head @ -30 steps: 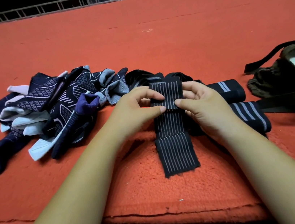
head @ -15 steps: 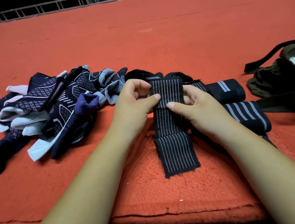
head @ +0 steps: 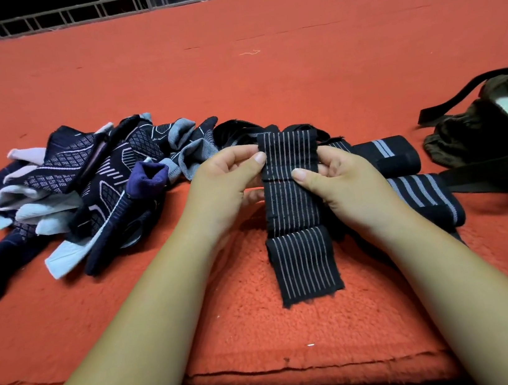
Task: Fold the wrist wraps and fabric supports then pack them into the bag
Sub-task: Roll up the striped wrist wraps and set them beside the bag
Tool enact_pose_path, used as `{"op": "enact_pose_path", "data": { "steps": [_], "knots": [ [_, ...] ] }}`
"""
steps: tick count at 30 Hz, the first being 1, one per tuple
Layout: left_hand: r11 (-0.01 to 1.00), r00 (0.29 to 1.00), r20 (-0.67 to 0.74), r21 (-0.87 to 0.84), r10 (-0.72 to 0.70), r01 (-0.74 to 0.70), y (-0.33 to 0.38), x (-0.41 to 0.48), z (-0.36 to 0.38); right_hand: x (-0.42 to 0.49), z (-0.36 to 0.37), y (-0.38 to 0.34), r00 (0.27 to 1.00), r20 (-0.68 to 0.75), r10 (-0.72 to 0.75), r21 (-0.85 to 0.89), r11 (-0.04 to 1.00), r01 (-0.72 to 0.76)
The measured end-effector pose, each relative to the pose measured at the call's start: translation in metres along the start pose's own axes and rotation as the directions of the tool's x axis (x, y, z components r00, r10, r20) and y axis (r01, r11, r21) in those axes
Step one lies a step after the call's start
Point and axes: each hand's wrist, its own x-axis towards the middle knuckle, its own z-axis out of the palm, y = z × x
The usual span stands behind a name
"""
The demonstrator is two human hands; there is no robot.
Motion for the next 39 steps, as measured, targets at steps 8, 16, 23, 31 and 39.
{"op": "enact_pose_path", "data": {
  "steps": [8,16,23,31,39],
  "knots": [
    [0.998,0.996,0.089,0.06,-0.026,0.021,-0.001,-0.001,-0.005,0.0,0.003,-0.002,1.0,-0.023,0.005,0.0,1.0,-0.005],
    [0.995,1.0,-0.025,0.103,-0.005,0.007,-0.006,0.002,-0.01,-0.001,0.004,-0.003,0.997,-0.077,0.025,-0.114,0.993,-0.033],
    [0.997,1.0,-0.012,0.079,0.012,-0.011,-0.006,0.001,-0.009,0.001,0.004,-0.005,0.995,-0.082,0.048,0.066,0.997,-0.043],
    [0.997,1.0,0.015,0.075,-0.005,0.004,-0.003,0.002,-0.012,0.005,0.004,-0.012,0.982,-0.083,0.171,0.433,0.893,-0.119],
    [0.999,0.996,0.082,0.005,0.033,-0.034,-0.001,0.0,-0.007,0.004,-0.001,-0.004,0.991,-0.13,0.039,0.182,0.983,-0.015]
  ]
}}
